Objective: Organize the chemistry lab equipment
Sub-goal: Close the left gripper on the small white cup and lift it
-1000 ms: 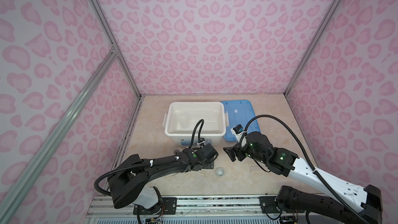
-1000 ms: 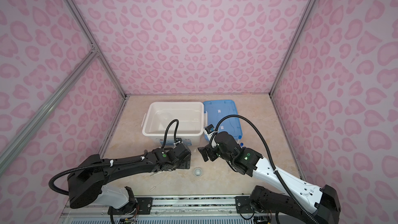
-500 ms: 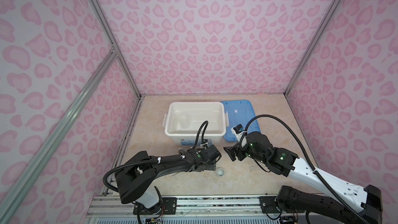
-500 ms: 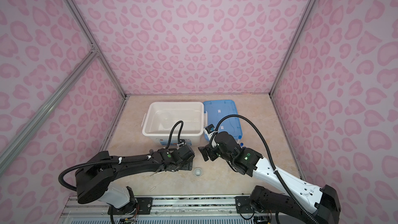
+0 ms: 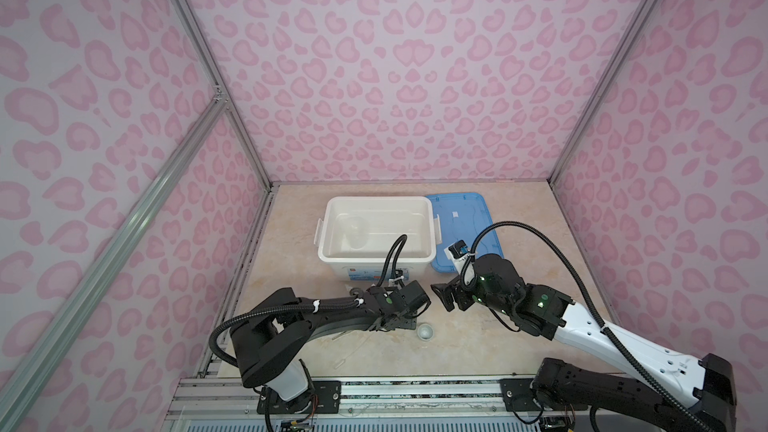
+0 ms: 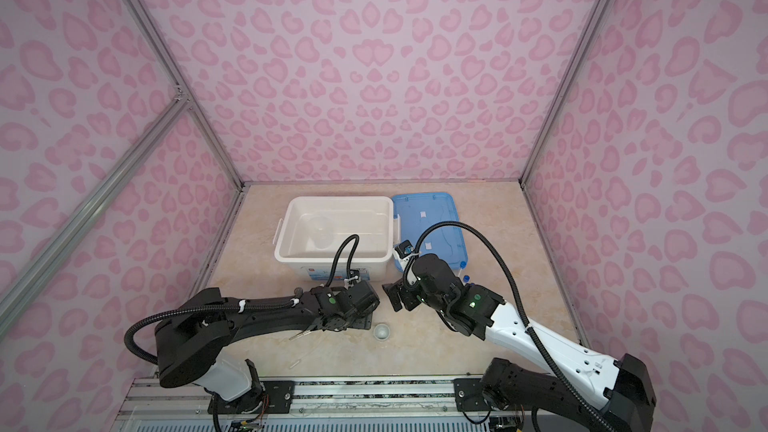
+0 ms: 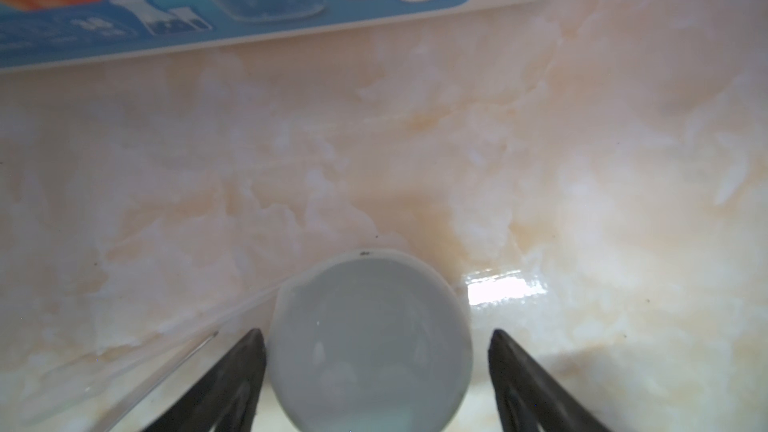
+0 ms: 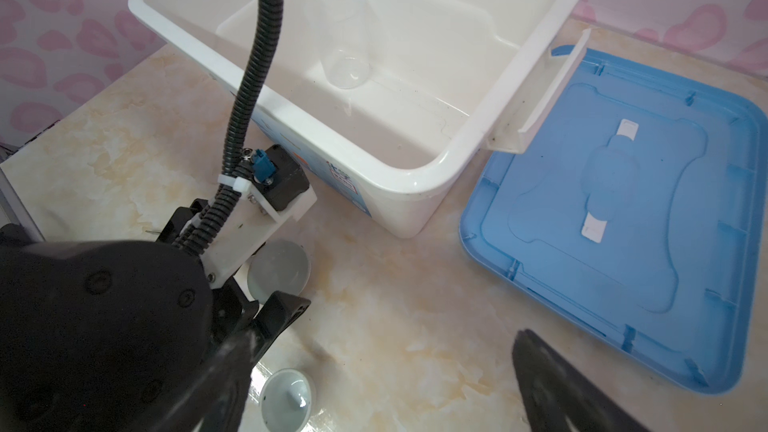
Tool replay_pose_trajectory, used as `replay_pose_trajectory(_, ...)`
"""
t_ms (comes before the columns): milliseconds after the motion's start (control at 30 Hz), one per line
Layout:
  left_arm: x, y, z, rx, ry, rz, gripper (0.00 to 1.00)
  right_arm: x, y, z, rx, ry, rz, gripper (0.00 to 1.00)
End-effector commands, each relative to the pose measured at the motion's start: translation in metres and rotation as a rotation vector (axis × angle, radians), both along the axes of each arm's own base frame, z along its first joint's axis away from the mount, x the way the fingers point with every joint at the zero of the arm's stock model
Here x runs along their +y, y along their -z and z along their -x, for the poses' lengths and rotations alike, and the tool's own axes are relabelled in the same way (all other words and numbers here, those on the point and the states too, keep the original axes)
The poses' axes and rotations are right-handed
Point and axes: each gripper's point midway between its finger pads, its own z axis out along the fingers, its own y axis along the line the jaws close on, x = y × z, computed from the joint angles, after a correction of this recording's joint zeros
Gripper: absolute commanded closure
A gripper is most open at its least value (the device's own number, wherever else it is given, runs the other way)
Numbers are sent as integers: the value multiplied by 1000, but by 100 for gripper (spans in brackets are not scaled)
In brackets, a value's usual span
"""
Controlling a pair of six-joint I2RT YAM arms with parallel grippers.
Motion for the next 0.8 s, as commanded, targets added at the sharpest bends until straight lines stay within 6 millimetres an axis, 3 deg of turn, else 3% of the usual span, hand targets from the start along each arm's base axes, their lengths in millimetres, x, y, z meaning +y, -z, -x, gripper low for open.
replay_pose_trajectory(0,-3,0,-1,-4,0,8,17,3,-5,-4,-20,1,-6,2)
replay_pose_trajectory(400,-4,0,-3,-11,7,-3,26,0,-4,-2,-16,4,-3,2)
replay_pose_trajectory(767,-2,-16,-6,-47,18,1,33,5,-3,-4,-13,-3,-10,2)
